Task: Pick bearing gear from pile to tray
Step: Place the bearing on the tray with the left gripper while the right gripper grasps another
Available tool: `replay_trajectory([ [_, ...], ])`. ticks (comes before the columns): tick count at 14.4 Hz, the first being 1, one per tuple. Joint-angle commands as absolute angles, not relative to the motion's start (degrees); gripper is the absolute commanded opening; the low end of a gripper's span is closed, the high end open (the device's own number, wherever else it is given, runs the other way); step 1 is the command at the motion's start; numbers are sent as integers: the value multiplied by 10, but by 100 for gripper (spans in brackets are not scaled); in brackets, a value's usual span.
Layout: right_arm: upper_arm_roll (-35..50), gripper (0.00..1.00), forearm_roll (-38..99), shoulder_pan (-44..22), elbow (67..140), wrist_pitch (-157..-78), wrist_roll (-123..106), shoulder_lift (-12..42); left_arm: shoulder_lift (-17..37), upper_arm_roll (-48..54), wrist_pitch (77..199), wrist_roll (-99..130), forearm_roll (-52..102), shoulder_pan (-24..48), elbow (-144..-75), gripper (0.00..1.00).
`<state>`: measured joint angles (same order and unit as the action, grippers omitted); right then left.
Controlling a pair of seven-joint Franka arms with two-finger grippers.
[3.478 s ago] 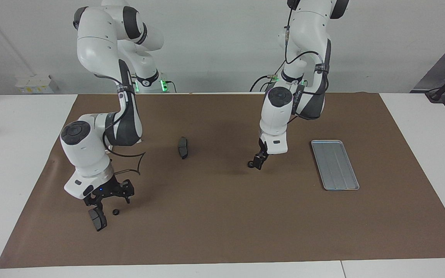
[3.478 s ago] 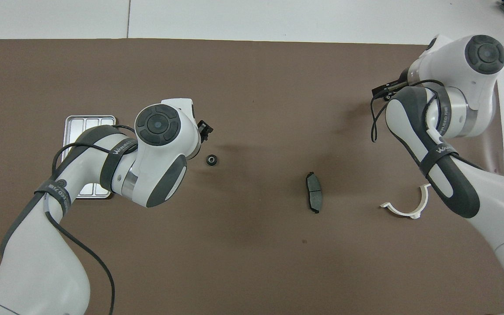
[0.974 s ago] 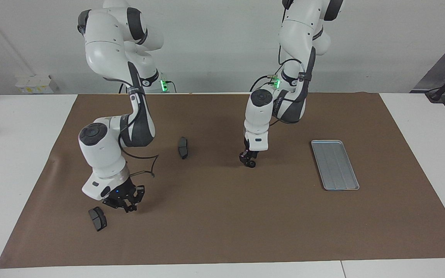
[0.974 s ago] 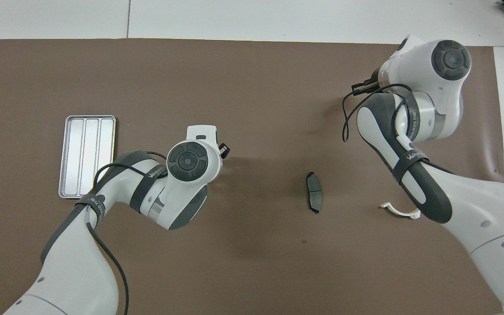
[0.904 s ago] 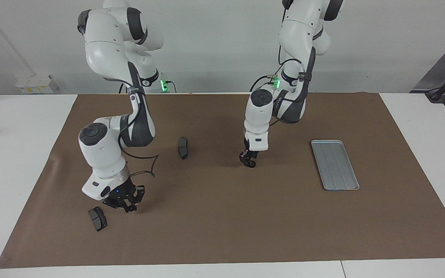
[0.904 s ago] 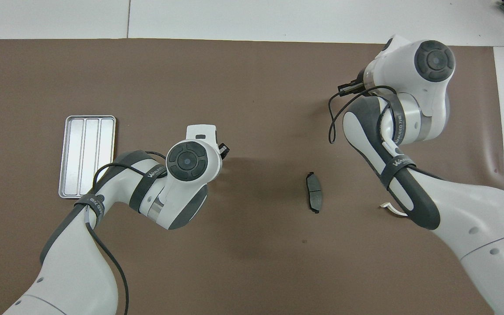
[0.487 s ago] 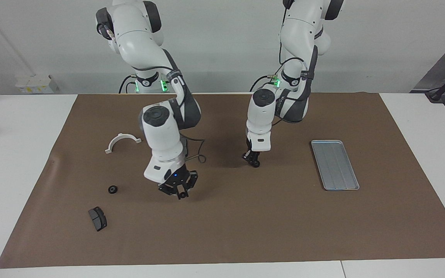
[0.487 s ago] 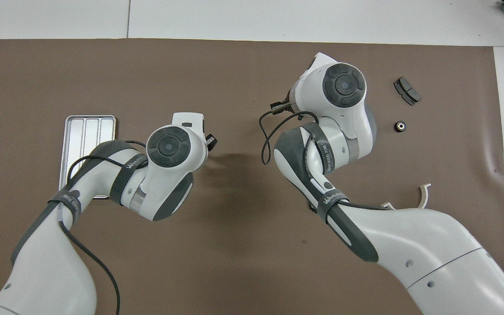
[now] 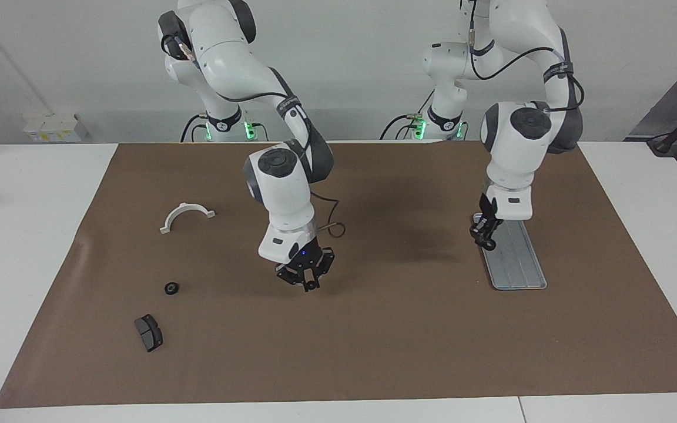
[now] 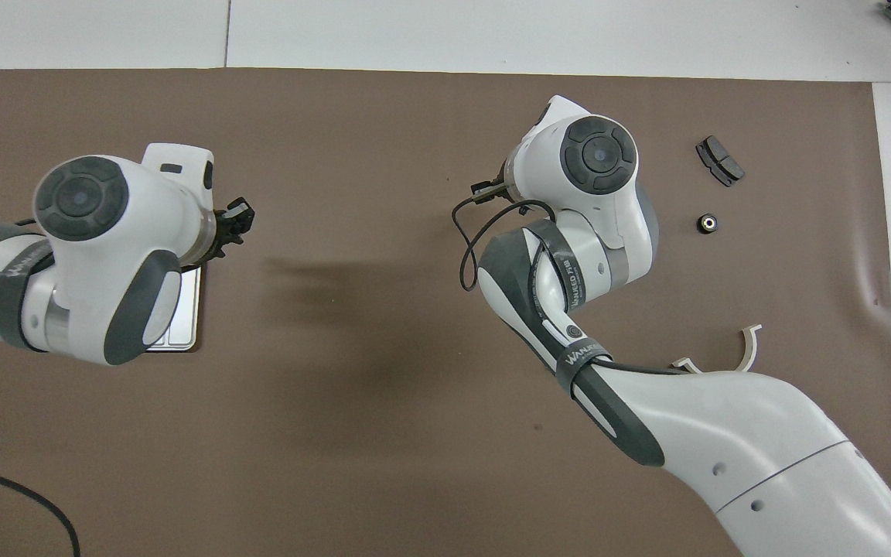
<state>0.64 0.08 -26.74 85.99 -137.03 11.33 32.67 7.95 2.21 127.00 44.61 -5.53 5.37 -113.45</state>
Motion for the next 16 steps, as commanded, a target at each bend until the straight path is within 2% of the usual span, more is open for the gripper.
replay_trajectory([
  [1,4,0,3,-329,868,-1416,173,325,63,30,1273,324,1,-19,-1169,0],
  [3,4,3,1,-357,870,-1468,173,343,54,30,1286,251,28,-54,-1202,0],
  [6,4,6,-4,-406,870,-1545,174,384,55,29,1335,251,29,-46,-1244,0],
  [8,4,12,-26,-407,871,-1554,166,385,53,30,1353,252,29,-40,-1275,0],
  [9,4,23,-54,-407,872,-1554,165,384,49,30,1357,252,29,-33,-1281,0],
  [10,4,53,-61,-407,873,-1554,165,384,49,30,1361,252,29,-29,-1285,0],
  [11,4,100,-62,-403,873,-1554,164,384,51,31,1371,253,29,-27,-1291,0],
  [12,4,100,-62,-399,872,-1554,164,384,52,30,1389,253,29,-17,-1300,12],
  [13,4,100,-55,-398,869,-1550,166,385,52,30,1396,251,29,-17,-1305,63],
  [14,4,100,-52,-396,866,-1547,167,387,52,29,1393,251,29,-17,-1303,100],
  [16,4,100,-52,-373,865,-1539,164,382,52,29,1373,253,28,-16,-1281,100],
])
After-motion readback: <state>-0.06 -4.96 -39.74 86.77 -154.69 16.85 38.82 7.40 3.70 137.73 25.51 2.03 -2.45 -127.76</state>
